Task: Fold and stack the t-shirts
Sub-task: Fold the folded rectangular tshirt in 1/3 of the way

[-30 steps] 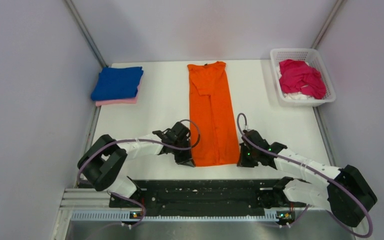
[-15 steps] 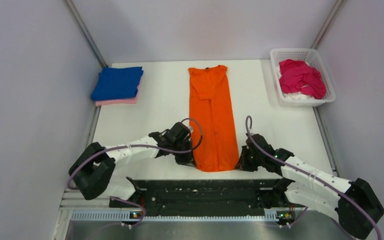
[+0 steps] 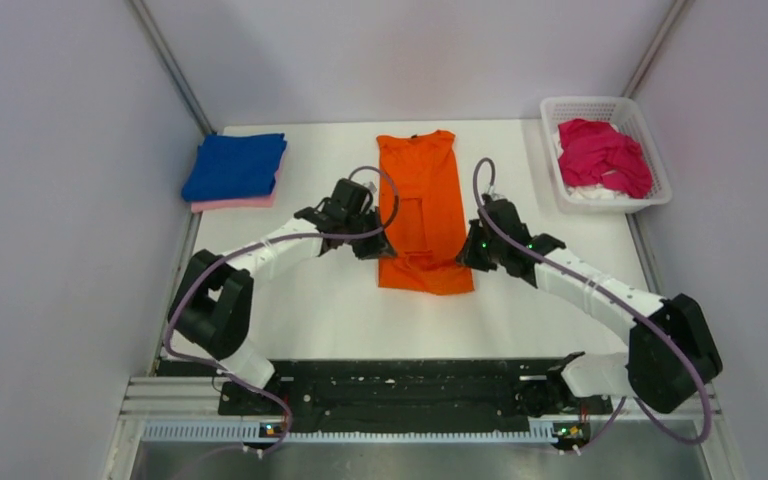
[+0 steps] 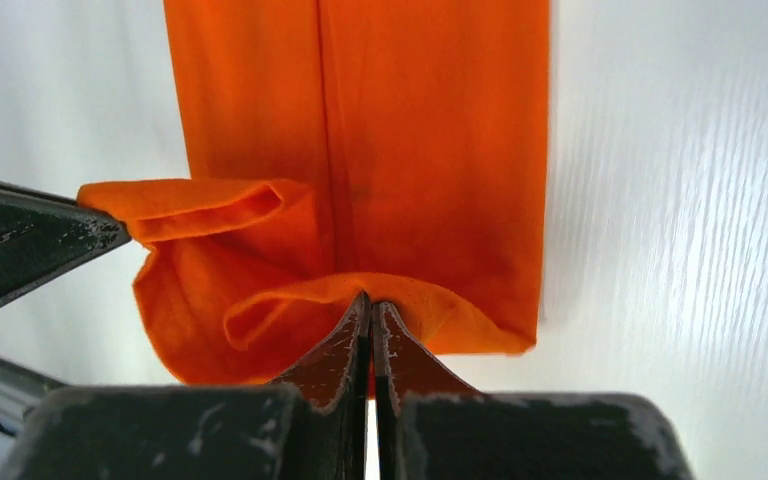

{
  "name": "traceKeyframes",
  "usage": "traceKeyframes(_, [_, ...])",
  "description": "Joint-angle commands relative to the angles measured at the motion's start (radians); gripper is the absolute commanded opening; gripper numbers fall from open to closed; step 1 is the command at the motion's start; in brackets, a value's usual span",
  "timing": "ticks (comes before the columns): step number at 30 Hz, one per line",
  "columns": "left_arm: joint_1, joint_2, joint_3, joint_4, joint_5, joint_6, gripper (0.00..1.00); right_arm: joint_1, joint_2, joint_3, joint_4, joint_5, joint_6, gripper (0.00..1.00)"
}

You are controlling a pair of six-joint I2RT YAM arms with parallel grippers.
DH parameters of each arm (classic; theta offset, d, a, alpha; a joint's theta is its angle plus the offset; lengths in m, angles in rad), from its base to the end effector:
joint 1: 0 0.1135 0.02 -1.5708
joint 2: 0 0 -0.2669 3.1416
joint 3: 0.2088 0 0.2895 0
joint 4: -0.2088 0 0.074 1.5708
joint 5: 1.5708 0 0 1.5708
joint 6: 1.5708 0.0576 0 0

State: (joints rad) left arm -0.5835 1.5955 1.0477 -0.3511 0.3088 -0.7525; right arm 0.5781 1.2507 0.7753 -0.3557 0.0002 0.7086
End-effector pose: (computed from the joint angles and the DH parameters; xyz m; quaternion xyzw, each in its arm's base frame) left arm 0.3073 -0.2239 0.1832 -0.0282 0.9338 -0.3158 0.1658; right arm 0.2546 0.1661 0.1934 0.0608 0.9304 0.2168 0.2893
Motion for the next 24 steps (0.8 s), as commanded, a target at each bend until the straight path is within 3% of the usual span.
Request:
traceKeyframes(1, [0.087,0.062,0.119,0.033,-0.019,0.056,0.00,-0.074,0.106,0.138,0.099,0.029,-0.053,0.00])
traceKeyframes(13, [0.242,0.332,0.420,0.017,0.066,0.142,0.00,-0.211,0.415,0.424,0.146,0.005,-0.148,0.00])
traceKeyframes(24, [0.279,0.512,0.619,0.002,0.132,0.184,0.00,-0.263,0.590,0.552,0.142,-0.020,-0.182,0.00])
